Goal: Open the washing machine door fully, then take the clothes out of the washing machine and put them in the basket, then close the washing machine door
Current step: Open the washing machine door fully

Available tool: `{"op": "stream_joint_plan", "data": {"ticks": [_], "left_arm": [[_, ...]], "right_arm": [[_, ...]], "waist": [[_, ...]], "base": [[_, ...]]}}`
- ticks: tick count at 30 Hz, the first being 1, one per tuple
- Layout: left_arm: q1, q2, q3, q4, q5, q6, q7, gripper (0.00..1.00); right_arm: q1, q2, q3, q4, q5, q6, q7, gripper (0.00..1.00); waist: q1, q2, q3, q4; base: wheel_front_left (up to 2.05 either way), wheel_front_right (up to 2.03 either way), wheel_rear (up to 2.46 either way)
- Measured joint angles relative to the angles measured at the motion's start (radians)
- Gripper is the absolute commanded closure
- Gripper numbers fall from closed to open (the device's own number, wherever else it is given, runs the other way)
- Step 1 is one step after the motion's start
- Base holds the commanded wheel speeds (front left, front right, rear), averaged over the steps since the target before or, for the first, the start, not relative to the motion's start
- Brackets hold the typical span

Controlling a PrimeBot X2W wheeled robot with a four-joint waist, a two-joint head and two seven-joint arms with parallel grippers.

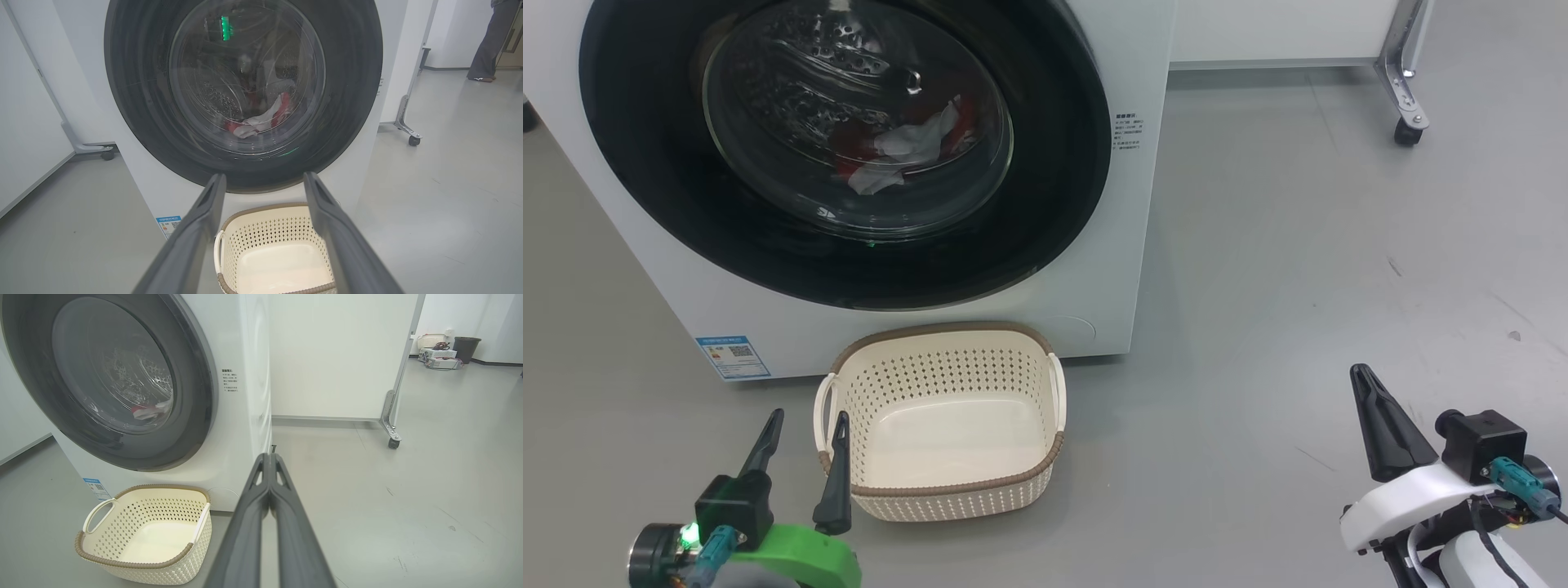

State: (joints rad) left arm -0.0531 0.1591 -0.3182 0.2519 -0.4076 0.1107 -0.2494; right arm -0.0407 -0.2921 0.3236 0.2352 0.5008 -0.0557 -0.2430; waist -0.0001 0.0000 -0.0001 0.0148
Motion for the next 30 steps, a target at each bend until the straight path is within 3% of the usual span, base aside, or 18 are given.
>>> {"op": "stream_joint_plan", "data": {"ticks": [10, 21, 30], "left_arm": [[0.000, -0.002, 0.000, 0.000, 0.007, 0.000, 0.000, 0.00], [-0.004, -0.013, -0.002, -0.022, 0.012, 0.000, 0.000, 0.00], [-0.031, -0.020, -0.007, -0.053, 0.022, 0.000, 0.000, 0.00]], "right_arm": [[0.000, 0.011, -0.015, 0.000, 0.021, 0.003, 0.000, 1.00], [-0.001, 0.047, -0.074, 0.000, 0.128, 0.024, 0.000, 1.00], [-0.052, 0.075, -0.130, -0.001, 0.256, 0.076, 0.009, 1.00]], "waist": [[0.0000, 0.0000, 0.006, 0.001], [0.0000, 0.0000, 0.036, 0.007], [0.0000, 0.0000, 0.089, 0.016]], "base": [[0.00, 0.00, 0.00], [0.00, 0.00, 0.00], [0.00, 0.00, 0.00]]}}
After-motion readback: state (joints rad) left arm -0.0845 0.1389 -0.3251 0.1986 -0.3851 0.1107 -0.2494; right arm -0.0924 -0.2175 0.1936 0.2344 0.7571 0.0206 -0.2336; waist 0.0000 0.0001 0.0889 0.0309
